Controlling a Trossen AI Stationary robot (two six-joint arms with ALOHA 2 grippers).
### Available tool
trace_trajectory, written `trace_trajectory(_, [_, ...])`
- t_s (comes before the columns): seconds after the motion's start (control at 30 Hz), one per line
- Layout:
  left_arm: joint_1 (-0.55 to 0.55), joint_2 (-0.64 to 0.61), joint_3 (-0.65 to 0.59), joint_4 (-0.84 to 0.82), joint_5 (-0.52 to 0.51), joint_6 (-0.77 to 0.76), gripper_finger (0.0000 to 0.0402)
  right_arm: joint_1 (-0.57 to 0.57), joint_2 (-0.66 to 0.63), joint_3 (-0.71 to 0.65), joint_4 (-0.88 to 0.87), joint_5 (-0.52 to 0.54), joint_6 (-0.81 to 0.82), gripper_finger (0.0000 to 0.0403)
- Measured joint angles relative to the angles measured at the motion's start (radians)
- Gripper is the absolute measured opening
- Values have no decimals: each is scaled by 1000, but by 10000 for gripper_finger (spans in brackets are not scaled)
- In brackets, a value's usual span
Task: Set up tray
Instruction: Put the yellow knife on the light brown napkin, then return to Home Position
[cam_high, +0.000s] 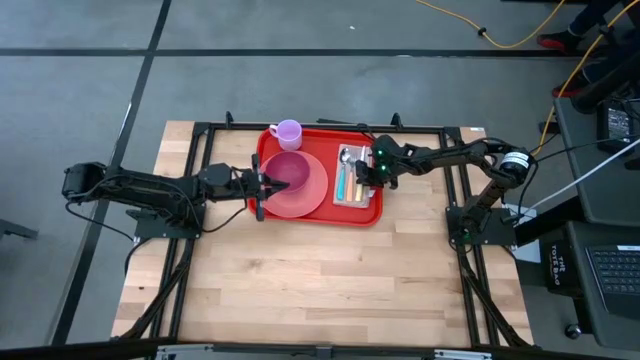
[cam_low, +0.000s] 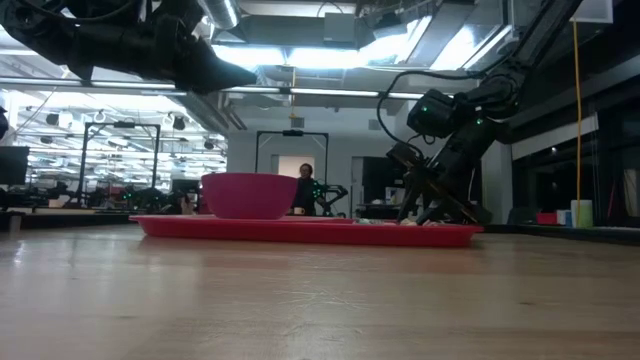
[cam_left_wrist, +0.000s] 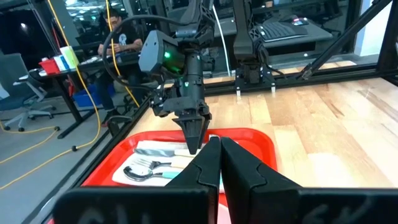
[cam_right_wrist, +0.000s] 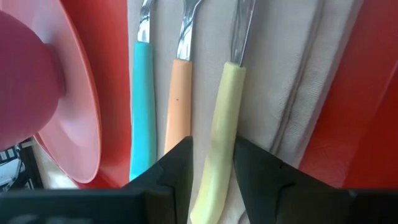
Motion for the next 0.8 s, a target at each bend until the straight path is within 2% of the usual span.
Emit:
trace_trajectory(0.5, [0, 0, 0, -6, 0, 0, 4, 0, -39, 0, -9, 18, -5, 117])
trace_trajectory(0.8, [0, 0, 0, -5, -1, 10, 8, 0, -91, 0, -116, 54, -39, 117])
